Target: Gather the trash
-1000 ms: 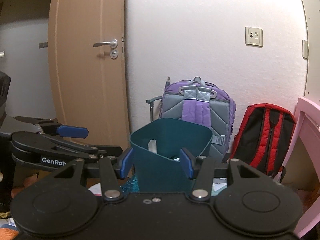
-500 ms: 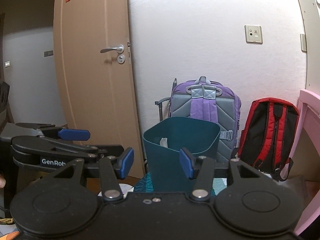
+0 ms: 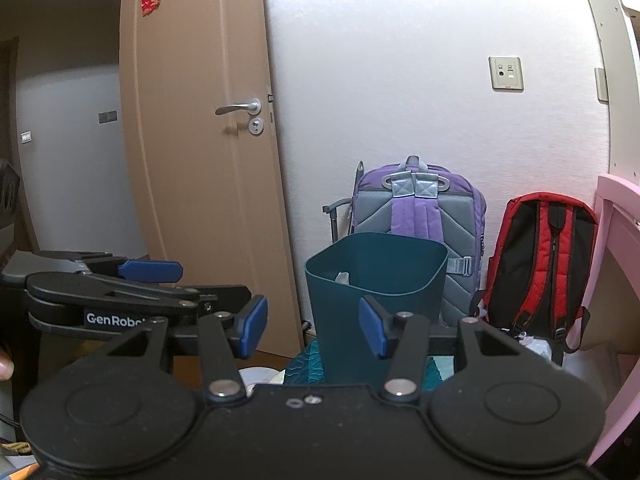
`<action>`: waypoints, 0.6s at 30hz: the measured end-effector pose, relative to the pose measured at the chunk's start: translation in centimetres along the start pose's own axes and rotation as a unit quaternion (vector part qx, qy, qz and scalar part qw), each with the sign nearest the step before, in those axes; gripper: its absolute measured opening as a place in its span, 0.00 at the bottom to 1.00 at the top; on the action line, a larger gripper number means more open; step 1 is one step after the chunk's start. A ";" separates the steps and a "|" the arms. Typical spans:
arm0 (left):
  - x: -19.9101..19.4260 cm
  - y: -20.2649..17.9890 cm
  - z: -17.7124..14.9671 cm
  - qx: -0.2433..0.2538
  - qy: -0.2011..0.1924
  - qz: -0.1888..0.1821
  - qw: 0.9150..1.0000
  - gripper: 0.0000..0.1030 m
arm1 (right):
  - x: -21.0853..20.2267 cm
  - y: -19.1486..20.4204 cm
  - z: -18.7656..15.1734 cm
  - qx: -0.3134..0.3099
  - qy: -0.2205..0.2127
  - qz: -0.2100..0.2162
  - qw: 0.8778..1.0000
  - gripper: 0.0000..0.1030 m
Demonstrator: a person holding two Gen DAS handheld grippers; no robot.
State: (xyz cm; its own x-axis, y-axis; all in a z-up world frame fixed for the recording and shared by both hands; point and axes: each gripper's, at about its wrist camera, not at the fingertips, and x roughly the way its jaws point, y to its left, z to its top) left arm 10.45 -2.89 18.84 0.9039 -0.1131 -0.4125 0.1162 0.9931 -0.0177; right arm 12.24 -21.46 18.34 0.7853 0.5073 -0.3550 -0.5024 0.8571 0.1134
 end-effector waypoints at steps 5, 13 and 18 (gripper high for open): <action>-1.3 -0.5 -0.5 0.003 -0.003 0.003 1.000 0.86 | -1.0 0.2 -0.4 0.006 -0.005 0.003 1.000 0.49; -2.5 -0.8 -1.0 0.008 -0.008 0.004 1.000 0.86 | -2.2 0.5 -1.2 0.014 -0.010 0.006 1.000 0.49; -2.6 -0.9 -1.3 0.010 -0.010 0.009 1.000 0.86 | -2.3 0.6 -1.6 0.015 -0.010 0.005 1.000 0.49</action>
State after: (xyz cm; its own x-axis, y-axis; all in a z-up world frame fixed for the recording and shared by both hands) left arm 7.43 -3.43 18.77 0.9139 -0.0966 -0.3944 0.1082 0.9941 0.0072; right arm 9.62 -22.28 17.77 0.7870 0.5180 -0.3350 -0.5000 0.8537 0.1455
